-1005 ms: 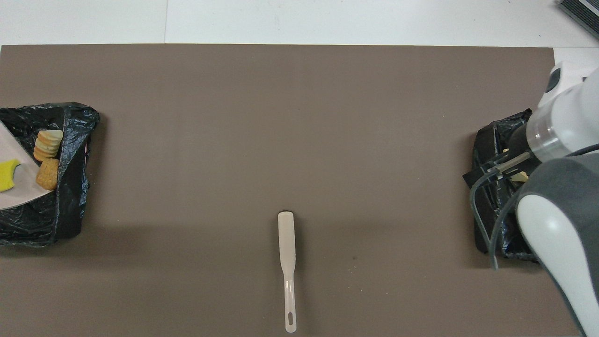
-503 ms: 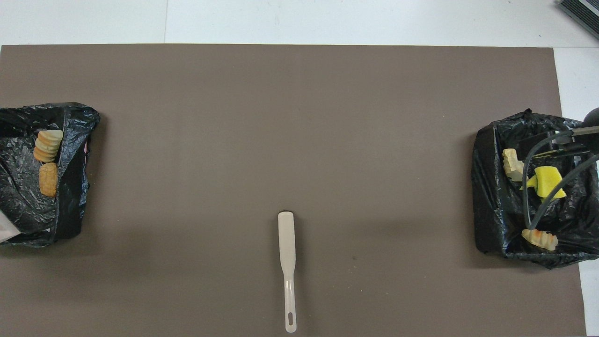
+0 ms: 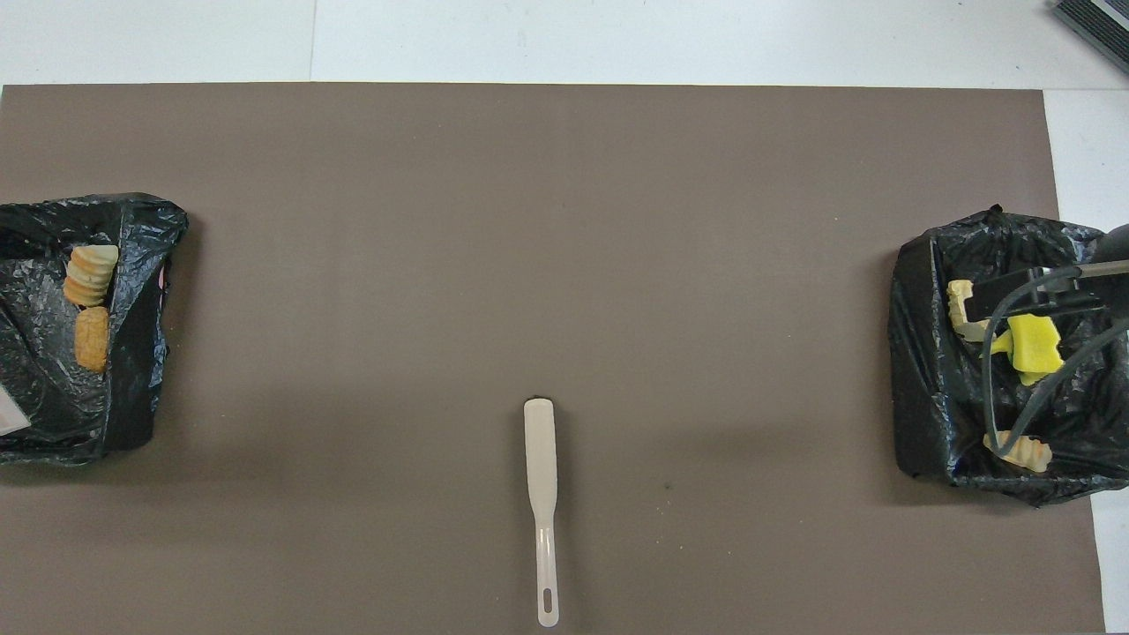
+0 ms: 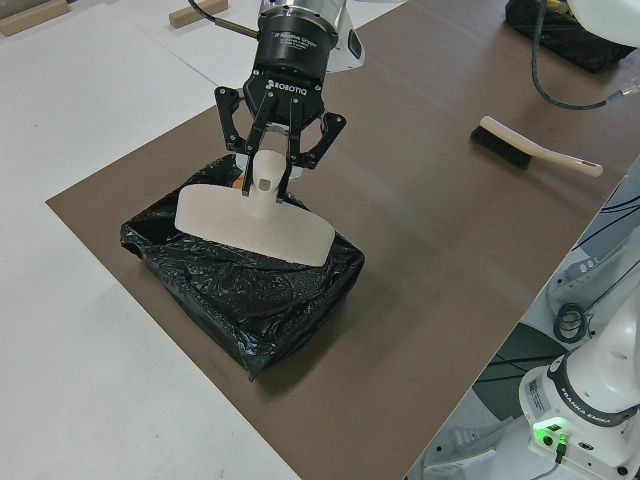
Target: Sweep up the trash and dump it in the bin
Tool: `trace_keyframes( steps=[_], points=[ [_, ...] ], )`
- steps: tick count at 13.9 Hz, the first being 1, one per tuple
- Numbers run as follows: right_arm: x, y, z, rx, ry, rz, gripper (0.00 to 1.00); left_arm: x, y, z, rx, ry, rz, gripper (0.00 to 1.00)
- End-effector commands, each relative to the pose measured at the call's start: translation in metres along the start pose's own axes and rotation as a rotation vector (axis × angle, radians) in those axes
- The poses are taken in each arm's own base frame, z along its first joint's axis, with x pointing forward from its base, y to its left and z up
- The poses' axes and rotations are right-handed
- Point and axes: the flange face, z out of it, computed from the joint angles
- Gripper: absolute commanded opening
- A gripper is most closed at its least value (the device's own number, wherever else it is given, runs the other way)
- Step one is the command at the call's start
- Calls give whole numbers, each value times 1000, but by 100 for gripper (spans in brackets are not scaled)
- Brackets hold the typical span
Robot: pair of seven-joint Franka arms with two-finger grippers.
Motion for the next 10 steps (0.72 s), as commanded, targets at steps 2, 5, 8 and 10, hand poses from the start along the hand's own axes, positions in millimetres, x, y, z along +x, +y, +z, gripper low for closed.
trace_keyframes(
  steps=[2, 5, 8, 10],
  points=[
    [-5, -1, -1, 13, 5, 22, 100, -3, -13, -12, 43, -79, -7, 0],
    [-5, -1, -1, 13, 5, 21, 100, 13, -12, -37, 87, -153, 7, 0],
    [-5, -1, -1, 13, 5, 21, 100, 61, 9, -63, 49, -252, 66, 0],
    [-5, -1, -1, 11, 6, 27, 100, 68, 15, -63, 16, -268, 71, 0]
  ],
)
